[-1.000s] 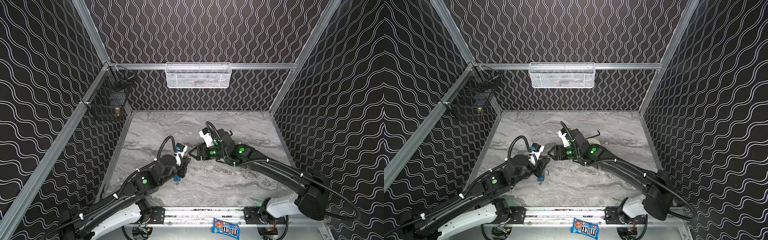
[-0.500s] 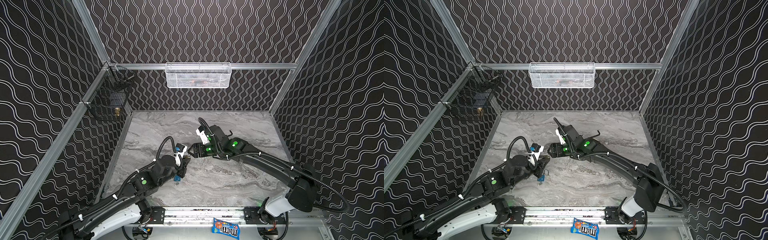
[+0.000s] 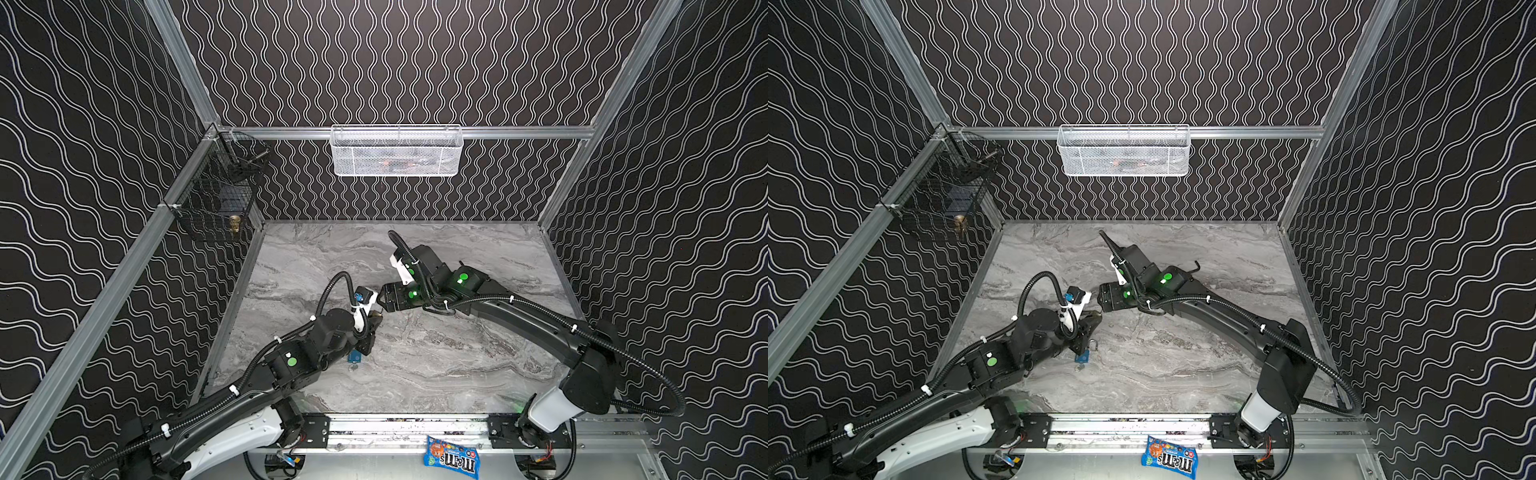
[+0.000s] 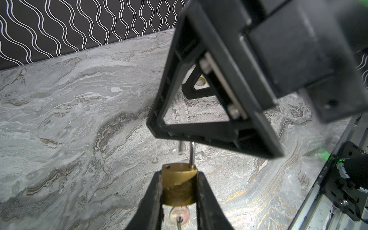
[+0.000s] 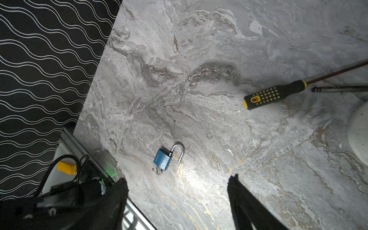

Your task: Unlock with the key

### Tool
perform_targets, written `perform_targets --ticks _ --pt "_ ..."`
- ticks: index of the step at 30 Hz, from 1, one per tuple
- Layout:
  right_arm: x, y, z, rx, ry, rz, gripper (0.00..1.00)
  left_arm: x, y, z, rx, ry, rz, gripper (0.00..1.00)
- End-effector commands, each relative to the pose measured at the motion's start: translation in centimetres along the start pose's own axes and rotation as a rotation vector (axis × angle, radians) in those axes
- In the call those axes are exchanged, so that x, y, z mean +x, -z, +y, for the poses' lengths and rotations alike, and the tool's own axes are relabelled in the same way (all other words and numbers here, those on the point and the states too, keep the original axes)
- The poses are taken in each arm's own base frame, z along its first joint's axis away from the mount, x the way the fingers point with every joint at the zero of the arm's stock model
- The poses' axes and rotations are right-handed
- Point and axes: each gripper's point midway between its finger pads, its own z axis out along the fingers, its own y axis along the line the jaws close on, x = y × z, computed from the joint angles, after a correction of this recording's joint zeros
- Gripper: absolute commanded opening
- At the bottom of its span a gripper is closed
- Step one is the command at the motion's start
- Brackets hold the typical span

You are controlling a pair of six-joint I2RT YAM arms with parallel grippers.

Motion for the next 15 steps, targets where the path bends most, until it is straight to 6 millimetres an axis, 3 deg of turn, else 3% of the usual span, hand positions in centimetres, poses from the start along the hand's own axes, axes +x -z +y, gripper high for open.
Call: perform_targets --ticks 1,15 --pt "0.25 0.16 -1.14 0.057 0.013 0.016 0.82 -1.09 0.05 -0.39 0.019 -0.008 -0.041 0.00" --pt "0.78 0.86 -2.02 0.055 -0.022 0.015 0.88 -1.04 -0.33 -0.61 0.029 0.015 -0.044 0.00"
